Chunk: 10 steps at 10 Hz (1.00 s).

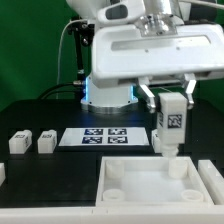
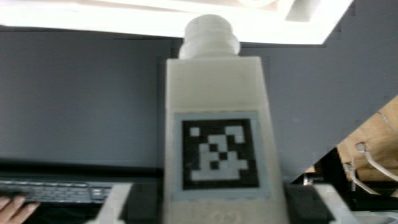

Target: Assemble one leg

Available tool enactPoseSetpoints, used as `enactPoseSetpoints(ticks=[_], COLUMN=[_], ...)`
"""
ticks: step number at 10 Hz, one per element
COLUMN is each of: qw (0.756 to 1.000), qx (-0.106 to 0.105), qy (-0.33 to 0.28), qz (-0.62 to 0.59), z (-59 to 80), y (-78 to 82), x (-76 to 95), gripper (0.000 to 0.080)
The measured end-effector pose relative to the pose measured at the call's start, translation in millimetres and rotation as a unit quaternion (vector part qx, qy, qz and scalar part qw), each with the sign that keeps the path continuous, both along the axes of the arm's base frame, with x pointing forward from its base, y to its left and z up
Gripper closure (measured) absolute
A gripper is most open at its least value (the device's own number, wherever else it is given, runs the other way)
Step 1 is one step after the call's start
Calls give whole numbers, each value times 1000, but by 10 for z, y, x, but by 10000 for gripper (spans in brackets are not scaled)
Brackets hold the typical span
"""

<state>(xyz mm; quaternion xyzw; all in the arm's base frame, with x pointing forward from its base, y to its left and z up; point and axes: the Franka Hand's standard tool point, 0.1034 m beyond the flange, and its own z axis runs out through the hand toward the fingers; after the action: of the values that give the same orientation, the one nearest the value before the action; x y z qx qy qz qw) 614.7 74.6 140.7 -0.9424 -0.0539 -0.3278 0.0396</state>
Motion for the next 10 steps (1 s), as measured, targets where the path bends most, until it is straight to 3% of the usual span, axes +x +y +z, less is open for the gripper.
enactPoseSetpoints(ticks=[1,3,10], qw=[1000,1000,1000], qx=[6,9,10], qy=[8,18,26], qz=[0,5,7], z=[-160,-323,-461], y=[80,168,202], x=[52,52,59], gripper=[505,505,505])
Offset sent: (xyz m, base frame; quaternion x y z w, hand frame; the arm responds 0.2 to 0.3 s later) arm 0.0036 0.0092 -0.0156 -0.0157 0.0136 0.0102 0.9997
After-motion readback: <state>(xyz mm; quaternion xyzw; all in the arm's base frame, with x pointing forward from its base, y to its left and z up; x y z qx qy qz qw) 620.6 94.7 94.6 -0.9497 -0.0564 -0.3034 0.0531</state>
